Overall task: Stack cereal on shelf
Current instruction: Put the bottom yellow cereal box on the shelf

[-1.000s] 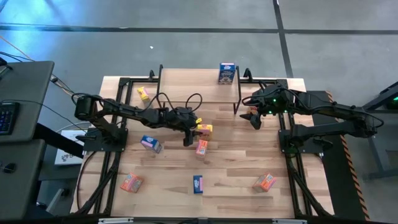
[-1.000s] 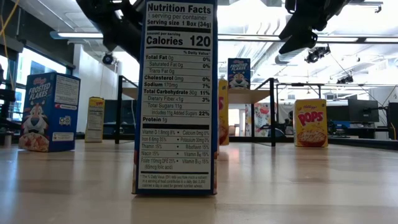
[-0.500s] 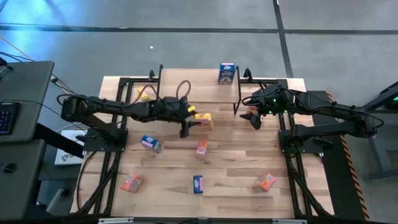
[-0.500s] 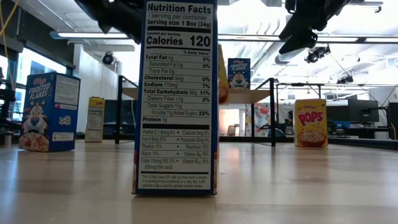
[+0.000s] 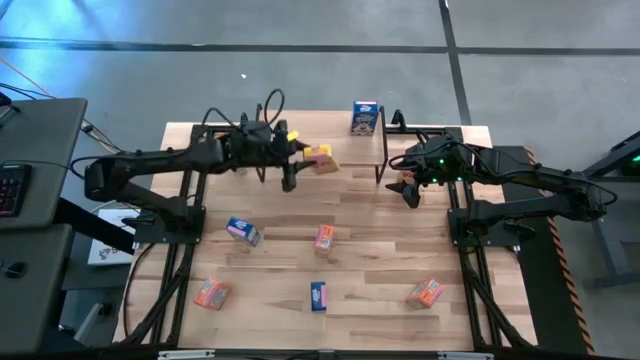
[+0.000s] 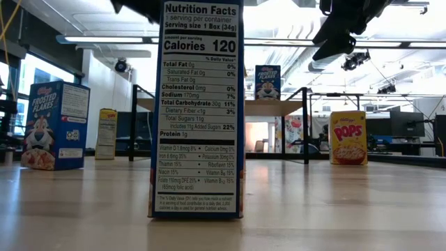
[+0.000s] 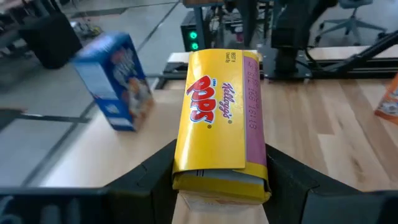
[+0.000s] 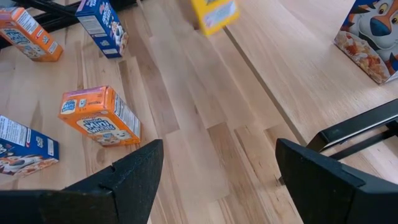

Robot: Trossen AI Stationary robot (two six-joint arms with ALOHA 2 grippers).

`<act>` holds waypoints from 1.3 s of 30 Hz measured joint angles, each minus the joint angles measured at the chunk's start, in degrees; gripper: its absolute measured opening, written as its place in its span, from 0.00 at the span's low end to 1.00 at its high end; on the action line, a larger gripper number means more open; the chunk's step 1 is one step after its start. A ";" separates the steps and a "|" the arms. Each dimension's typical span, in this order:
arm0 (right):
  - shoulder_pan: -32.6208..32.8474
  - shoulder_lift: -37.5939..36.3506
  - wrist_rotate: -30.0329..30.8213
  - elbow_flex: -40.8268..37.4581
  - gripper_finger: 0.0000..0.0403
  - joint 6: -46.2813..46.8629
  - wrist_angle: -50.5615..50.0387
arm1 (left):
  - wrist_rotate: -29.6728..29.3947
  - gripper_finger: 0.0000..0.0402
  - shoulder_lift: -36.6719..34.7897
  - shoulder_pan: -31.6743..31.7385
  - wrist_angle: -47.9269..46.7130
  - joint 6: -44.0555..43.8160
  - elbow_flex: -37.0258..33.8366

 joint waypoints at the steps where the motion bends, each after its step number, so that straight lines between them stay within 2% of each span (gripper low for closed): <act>1: 0.00 0.00 0.00 0.00 0.75 0.01 0.00 | 0.03 0.43 0.00 0.65 -1.34 0.76 1.53; 12: 0.01 0.02 -0.01 0.00 0.75 0.01 0.01 | 0.48 0.43 2.55 9.12 -10.44 8.46 13.98; 17: 0.00 0.02 0.01 0.00 0.75 0.01 -0.04 | 3.99 0.43 6.42 12.65 -12.55 10.49 19.29; 25: 0.00 0.02 -0.01 0.00 0.75 0.01 -0.20 | 4.87 0.43 14.48 15.70 -20.22 12.28 28.14; 39: 0.00 0.02 -0.01 0.00 0.75 0.01 -0.39 | 12.24 0.43 22.67 20.20 -23.58 12.28 33.96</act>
